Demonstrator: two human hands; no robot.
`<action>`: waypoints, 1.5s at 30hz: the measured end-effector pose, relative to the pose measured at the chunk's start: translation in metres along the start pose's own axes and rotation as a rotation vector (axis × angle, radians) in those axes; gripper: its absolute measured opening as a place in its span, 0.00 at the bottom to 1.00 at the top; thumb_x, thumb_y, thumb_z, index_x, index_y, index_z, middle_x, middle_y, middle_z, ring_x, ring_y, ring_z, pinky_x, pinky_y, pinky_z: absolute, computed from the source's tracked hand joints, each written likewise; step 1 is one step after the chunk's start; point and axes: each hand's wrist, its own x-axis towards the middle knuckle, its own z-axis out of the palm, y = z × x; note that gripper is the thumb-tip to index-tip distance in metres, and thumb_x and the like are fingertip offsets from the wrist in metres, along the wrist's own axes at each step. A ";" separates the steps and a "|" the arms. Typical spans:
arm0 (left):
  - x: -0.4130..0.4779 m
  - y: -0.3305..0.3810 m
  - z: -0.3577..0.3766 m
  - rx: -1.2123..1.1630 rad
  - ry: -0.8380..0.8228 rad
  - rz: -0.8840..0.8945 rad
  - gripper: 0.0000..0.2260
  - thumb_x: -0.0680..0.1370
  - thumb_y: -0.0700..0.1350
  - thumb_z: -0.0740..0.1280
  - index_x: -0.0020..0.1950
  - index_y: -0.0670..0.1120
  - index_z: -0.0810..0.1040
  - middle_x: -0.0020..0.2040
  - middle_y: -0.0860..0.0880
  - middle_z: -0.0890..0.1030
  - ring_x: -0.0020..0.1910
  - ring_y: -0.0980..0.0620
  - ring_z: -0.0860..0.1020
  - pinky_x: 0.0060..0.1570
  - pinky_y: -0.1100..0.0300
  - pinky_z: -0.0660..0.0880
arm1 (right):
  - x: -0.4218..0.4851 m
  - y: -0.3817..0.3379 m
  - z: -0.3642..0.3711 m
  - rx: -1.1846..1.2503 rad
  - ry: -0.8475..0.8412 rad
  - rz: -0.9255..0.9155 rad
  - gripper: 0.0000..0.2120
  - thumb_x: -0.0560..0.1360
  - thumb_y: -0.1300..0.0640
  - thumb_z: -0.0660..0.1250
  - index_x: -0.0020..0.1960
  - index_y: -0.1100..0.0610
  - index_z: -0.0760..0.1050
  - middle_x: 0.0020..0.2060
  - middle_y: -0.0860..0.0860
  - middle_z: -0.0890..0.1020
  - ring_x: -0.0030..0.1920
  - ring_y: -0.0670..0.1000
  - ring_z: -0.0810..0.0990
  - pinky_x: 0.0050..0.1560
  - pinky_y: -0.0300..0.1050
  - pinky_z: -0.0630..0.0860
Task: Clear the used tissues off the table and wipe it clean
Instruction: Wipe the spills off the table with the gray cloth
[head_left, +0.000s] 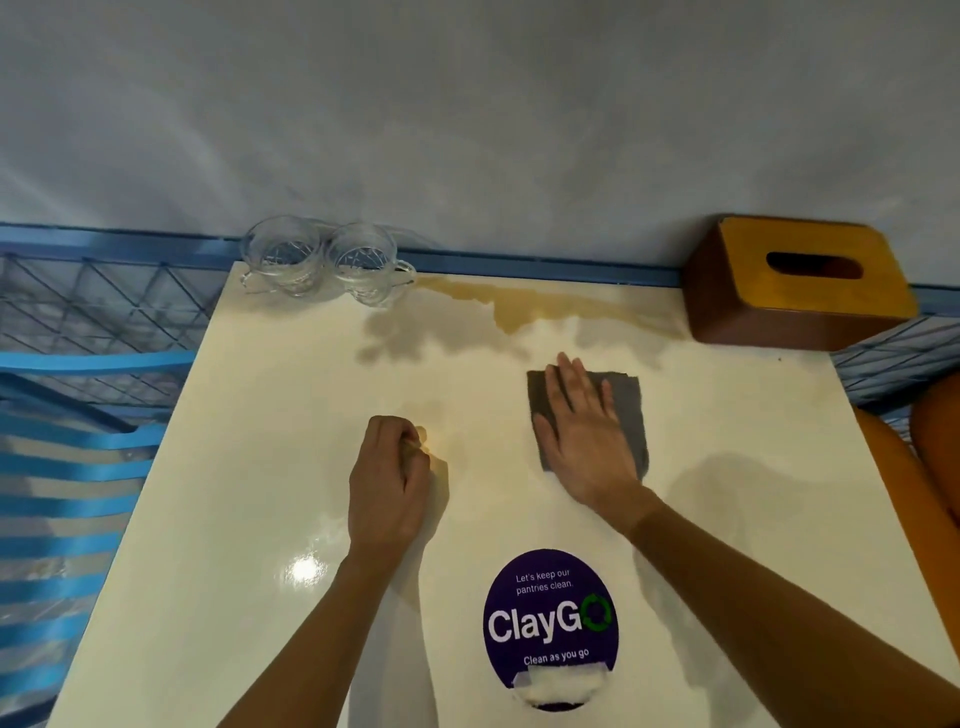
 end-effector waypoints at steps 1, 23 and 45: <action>0.000 0.000 0.000 -0.008 0.003 -0.009 0.08 0.73 0.41 0.56 0.48 0.48 0.72 0.47 0.53 0.76 0.46 0.55 0.77 0.46 0.53 0.75 | 0.006 -0.011 0.001 0.014 0.009 0.041 0.29 0.83 0.46 0.44 0.79 0.57 0.45 0.79 0.54 0.43 0.78 0.52 0.39 0.77 0.59 0.44; 0.073 0.001 0.016 0.048 -0.014 0.087 0.10 0.73 0.39 0.57 0.51 0.48 0.72 0.49 0.54 0.71 0.45 0.57 0.73 0.44 0.66 0.69 | 0.061 -0.071 0.000 0.077 0.005 -0.179 0.31 0.78 0.44 0.39 0.79 0.53 0.47 0.79 0.52 0.49 0.78 0.51 0.46 0.77 0.56 0.47; 0.072 0.011 0.021 0.081 0.016 0.038 0.10 0.77 0.36 0.60 0.50 0.51 0.72 0.49 0.57 0.73 0.44 0.52 0.76 0.44 0.52 0.74 | 0.044 0.107 -0.011 0.065 0.018 0.030 0.32 0.77 0.38 0.37 0.78 0.48 0.43 0.79 0.47 0.46 0.78 0.47 0.42 0.78 0.51 0.42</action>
